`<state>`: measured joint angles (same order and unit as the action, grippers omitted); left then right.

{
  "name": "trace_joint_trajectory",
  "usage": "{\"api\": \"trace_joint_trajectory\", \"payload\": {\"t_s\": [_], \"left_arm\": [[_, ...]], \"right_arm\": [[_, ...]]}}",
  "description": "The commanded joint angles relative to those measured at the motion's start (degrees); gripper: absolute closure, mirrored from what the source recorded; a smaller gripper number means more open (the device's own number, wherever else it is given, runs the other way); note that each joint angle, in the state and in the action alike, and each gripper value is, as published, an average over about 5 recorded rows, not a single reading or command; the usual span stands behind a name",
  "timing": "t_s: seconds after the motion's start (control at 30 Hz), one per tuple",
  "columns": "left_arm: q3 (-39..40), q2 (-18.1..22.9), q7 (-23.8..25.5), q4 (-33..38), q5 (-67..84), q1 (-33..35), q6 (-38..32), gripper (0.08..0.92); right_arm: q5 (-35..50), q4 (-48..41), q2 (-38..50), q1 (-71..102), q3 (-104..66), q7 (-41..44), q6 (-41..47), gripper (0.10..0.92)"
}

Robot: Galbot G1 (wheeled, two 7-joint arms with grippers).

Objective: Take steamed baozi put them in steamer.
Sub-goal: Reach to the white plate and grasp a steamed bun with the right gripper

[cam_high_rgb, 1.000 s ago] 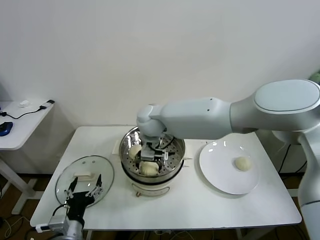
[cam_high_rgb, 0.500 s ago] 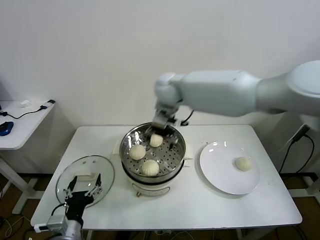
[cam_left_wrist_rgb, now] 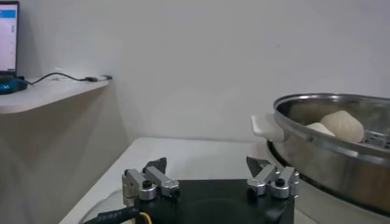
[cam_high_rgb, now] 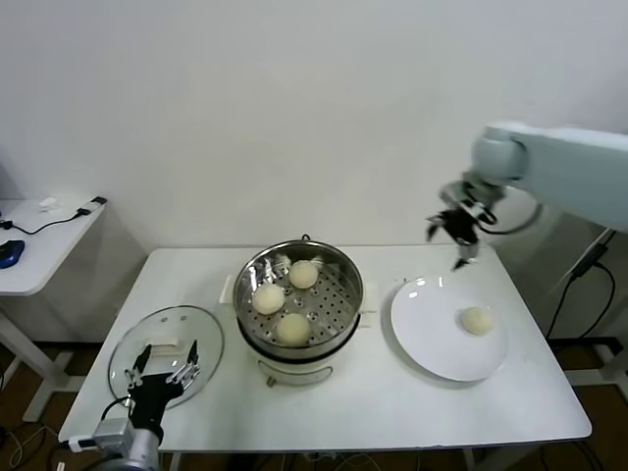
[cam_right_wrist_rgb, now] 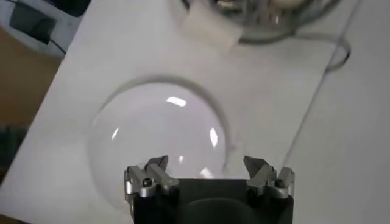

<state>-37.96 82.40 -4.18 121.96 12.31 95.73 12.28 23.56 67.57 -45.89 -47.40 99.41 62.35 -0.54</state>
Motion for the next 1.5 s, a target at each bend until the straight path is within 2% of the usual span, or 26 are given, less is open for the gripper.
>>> {"api": "trace_joint_trajectory", "payload": {"t_s": [0.03,0.47,1.0,1.1,1.33,1.5], "left_arm": [[0.01,0.04,0.02,-0.18,-0.19,-0.12,0.09,0.177],[0.19,1.2,0.11,-0.21,-1.3,0.79,0.23,0.177],[-0.25,1.19,0.0,-0.14,-1.18,1.42,-0.02,0.177],[-0.16,1.21,0.0,-0.18,-1.2,1.36,-0.02,0.177],[-0.11,1.25,0.0,-0.18,-1.18,1.17,0.03,0.177],[-0.09,1.27,0.0,-0.08,-1.19,1.09,0.12,0.177]], "right_arm": [[-7.39,-8.73,9.65,18.41,-10.97,-1.36,6.41,0.203],[-11.87,-17.75,4.82,33.0,-24.72,-3.19,5.2,0.203],[-14.24,-24.14,-1.94,37.23,-29.55,-4.75,4.03,0.203],[-14.77,-24.75,-2.3,37.27,-29.63,-4.58,4.07,0.222],[-14.49,-24.29,-2.17,37.14,-30.39,-4.13,4.26,0.361],[-12.84,-20.34,-0.43,33.37,-28.4,-4.03,5.52,0.379]]}}
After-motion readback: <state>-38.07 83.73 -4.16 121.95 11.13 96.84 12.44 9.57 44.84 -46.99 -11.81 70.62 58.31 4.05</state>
